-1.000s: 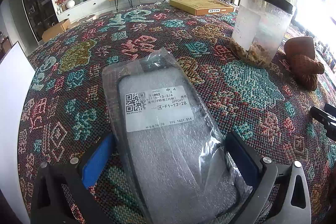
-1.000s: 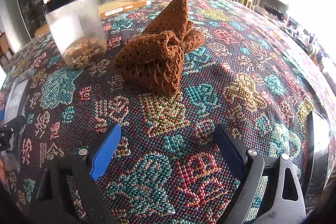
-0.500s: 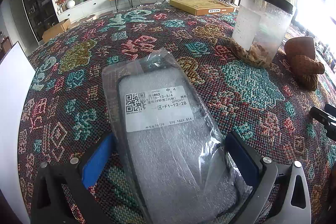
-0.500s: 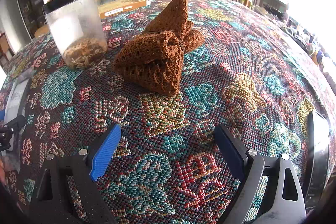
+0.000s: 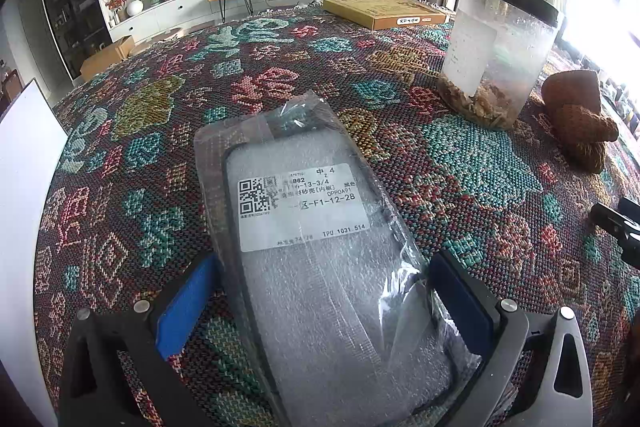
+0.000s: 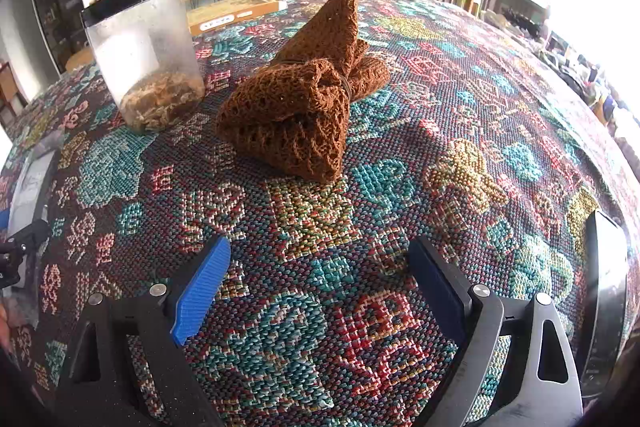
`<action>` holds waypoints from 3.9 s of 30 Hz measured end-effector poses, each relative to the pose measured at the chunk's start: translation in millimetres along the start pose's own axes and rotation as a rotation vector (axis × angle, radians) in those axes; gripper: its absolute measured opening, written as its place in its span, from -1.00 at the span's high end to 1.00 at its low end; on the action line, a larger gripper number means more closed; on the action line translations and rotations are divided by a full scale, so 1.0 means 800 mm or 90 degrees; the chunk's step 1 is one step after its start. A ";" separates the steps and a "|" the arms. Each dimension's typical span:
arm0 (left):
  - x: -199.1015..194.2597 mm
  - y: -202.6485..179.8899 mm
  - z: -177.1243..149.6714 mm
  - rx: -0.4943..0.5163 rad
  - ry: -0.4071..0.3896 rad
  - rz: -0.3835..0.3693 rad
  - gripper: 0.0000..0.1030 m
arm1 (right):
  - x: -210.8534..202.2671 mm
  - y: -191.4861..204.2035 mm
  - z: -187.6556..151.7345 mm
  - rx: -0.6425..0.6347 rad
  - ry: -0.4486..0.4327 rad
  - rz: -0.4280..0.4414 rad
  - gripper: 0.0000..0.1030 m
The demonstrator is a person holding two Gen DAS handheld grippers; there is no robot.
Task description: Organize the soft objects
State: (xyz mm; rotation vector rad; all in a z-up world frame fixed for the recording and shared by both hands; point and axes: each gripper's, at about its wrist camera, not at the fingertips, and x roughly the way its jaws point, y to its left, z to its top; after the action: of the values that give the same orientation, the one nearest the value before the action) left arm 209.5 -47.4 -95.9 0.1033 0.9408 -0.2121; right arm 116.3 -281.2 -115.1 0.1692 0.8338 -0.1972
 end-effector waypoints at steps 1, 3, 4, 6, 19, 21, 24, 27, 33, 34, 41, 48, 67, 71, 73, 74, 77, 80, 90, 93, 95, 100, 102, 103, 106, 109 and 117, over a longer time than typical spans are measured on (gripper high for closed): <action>0.000 0.000 0.000 0.000 0.000 0.000 -1.00 | 0.000 0.001 0.000 0.000 0.000 0.000 -0.78; 0.000 0.000 0.000 0.000 0.000 0.000 -1.00 | 0.000 0.001 0.000 0.000 0.000 0.000 -0.78; 0.000 0.000 0.000 0.000 0.000 0.000 -1.00 | 0.000 0.001 0.000 0.000 0.000 0.000 -0.78; 0.000 0.000 0.000 0.000 0.000 0.000 -1.00 | 0.000 0.001 0.000 0.000 0.000 0.000 -0.78; 0.000 0.000 0.000 0.000 0.000 0.000 -1.00 | 0.000 0.001 0.000 0.000 0.000 0.000 -0.78; 0.000 0.000 0.000 0.000 0.000 0.000 -1.00 | 0.000 0.001 0.000 0.000 0.000 0.000 -0.78; 0.000 0.000 0.000 0.000 0.000 0.000 -1.00 | 0.000 0.001 0.000 0.000 0.000 0.000 -0.78; 0.000 0.000 0.000 0.000 0.000 0.000 -1.00 | 0.000 0.001 0.000 0.000 0.000 0.000 -0.78; 0.000 0.000 0.000 0.000 0.000 0.000 -1.00 | 0.000 0.001 0.000 0.000 0.000 0.000 -0.78; 0.000 0.000 0.000 0.000 0.000 0.000 -1.00 | 0.000 0.001 0.000 0.000 0.000 0.000 -0.78; -0.001 0.000 0.000 0.001 0.000 0.002 -1.00 | 0.000 0.001 0.000 0.000 0.000 0.001 -0.79; -0.001 0.000 0.000 0.000 0.001 0.001 -1.00 | 0.000 0.002 0.000 -0.001 0.000 0.000 -0.79; 0.005 0.001 0.015 -0.031 0.123 0.021 -1.00 | 0.093 0.019 0.134 0.048 0.201 0.080 -0.74; 0.007 0.007 0.022 -0.023 0.110 0.006 -0.82 | 0.068 0.045 0.130 -0.006 0.123 -0.003 -0.13; 0.000 0.013 0.027 -0.028 0.091 0.001 -0.56 | 0.054 0.046 0.128 -0.016 0.091 -0.009 -0.11; -0.002 0.019 0.029 -0.045 0.087 -0.019 -0.56 | 0.046 0.044 0.129 -0.018 0.073 -0.014 -0.11; -0.014 0.034 0.035 -0.098 0.058 -0.055 -0.55 | 0.021 0.022 0.143 0.001 0.019 -0.035 -0.11; -0.036 0.039 0.049 -0.123 0.019 -0.089 -0.55 | 0.007 0.009 0.164 0.022 -0.001 -0.036 -0.11; -0.160 0.072 0.112 -0.165 -0.106 -0.167 -0.55 | -0.101 0.055 0.232 -0.070 -0.096 0.049 -0.11; -0.213 0.102 0.100 -0.162 -0.133 -0.163 -0.55 | -0.152 0.116 0.224 -0.127 -0.102 0.115 -0.08; -0.251 0.135 0.080 -0.160 -0.145 -0.141 -0.55 | -0.187 0.170 0.205 -0.167 -0.096 0.174 -0.08; -0.321 0.244 0.005 -0.184 -0.136 -0.026 -0.55 | -0.264 0.322 0.131 -0.266 -0.074 0.342 -0.08; -0.336 0.289 -0.025 -0.195 -0.123 0.040 -0.56 | -0.287 0.377 0.102 -0.292 -0.051 0.410 -0.08; -0.338 0.310 -0.040 -0.200 -0.115 0.071 -0.56 | -0.295 0.404 0.088 -0.304 -0.037 0.437 -0.08; -0.345 0.362 -0.083 -0.234 -0.093 0.150 -0.61 | -0.312 0.475 0.048 -0.337 -0.011 0.486 -0.08; -0.348 0.394 -0.117 -0.267 -0.089 0.186 -0.71 | -0.311 0.531 0.020 -0.365 0.000 0.514 -0.31; -0.362 0.379 -0.157 -0.260 -0.113 0.233 -0.87 | -0.284 0.558 -0.002 -0.371 0.014 0.516 -0.54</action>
State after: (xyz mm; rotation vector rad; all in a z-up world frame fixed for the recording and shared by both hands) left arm 13.4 309.9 63.8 -0.1189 0.7569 0.3064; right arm 72.9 176.1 85.2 -0.0499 0.7559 0.8039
